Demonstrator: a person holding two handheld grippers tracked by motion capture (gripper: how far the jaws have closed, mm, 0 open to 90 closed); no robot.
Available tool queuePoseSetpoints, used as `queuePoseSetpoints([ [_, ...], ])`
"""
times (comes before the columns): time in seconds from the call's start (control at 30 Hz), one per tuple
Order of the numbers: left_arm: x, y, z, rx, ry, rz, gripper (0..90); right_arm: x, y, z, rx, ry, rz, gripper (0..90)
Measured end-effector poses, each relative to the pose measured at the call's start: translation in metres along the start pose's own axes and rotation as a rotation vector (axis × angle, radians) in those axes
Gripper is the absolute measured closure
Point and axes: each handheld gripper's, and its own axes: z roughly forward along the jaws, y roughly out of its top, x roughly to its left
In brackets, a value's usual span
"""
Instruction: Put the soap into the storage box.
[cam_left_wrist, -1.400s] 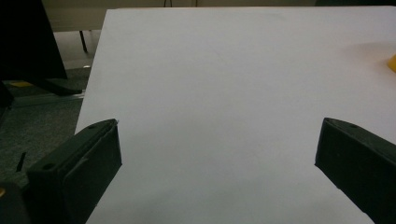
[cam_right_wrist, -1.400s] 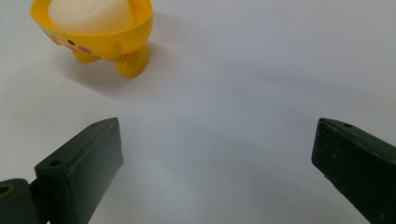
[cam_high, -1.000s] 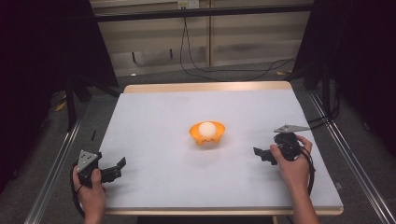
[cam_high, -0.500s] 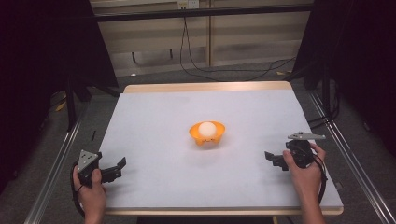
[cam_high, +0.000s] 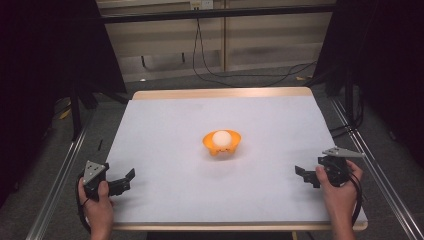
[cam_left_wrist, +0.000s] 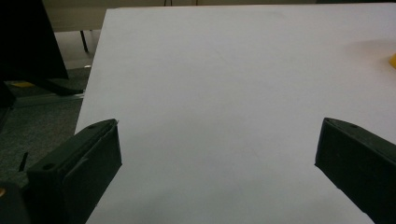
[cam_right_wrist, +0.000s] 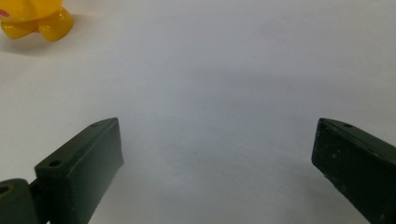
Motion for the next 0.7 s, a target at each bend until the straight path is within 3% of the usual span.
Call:
queuePoseSetpoints([
  [0.7,0.0,0.0,0.0,0.0,0.003,0.004,0.3,-0.026,-0.022,-0.03,-0.046,-0.048,0.051,1.8],
])
